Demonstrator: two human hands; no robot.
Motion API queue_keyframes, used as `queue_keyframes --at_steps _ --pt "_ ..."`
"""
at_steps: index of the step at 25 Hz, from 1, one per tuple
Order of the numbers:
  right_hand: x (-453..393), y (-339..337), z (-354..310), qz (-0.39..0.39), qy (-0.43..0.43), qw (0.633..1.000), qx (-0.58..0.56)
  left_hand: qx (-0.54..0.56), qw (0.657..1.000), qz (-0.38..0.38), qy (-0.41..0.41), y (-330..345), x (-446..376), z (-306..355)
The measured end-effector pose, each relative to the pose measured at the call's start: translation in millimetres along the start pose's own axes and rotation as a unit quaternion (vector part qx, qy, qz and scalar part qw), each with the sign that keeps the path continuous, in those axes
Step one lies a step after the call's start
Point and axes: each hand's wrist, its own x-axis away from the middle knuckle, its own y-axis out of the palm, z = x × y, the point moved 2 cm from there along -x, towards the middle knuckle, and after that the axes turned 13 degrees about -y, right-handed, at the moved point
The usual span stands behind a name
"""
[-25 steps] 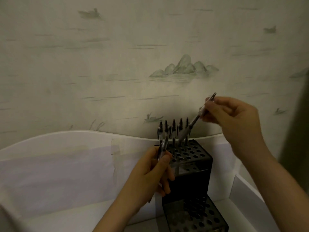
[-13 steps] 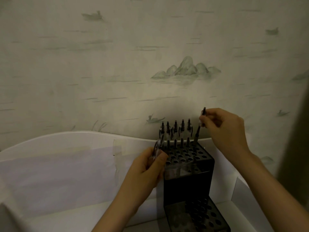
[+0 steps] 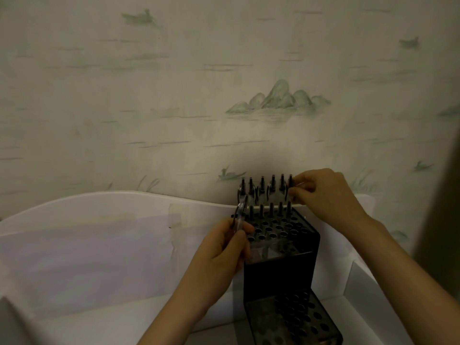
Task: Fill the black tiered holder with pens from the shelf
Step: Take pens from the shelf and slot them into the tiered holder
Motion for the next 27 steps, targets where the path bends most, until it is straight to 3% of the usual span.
queue_keyframes --at_steps 5,7,9,11,13,17,22,27 --pt "7.2 -1.3 -2.5 -0.015 0.029 0.999 0.026 -0.009 1.000 -0.008 0.008 0.1 -0.5 -0.2" --pt "15.6 -6.7 -15.9 0.073 -0.035 0.994 0.068 -0.016 1.000 -0.013 0.013 0.1 0.0 -0.2" --pt "26.7 -7.9 -38.3 0.133 -0.119 0.984 0.027 -0.016 1.000 -0.017 0.016 0.9 0.3 0.1" --pt "35.4 2.2 -60.4 0.054 -0.121 0.987 -0.093 -0.017 1.000 -0.021 0.016 2.2 -0.2 0.6" --pt "38.1 16.5 -74.5 -0.056 -0.069 0.978 -0.190 -0.018 0.999 -0.027 0.017 3.5 -1.1 1.0" --pt "26.6 19.3 -77.6 -0.084 -0.003 0.960 -0.266 -0.018 0.999 -0.022 0.026 2.1 -1.1 -0.5" --pt "2.8 0.6 -88.3 0.038 -0.013 0.943 -0.331 -0.101 0.987 0.091 0.081 -25.8 -2.5 -0.6" --pt "-8.4 -4.6 -94.8 0.070 -0.080 0.978 -0.180 -0.243 0.944 0.201 0.096 -57.7 -1.4 0.7"
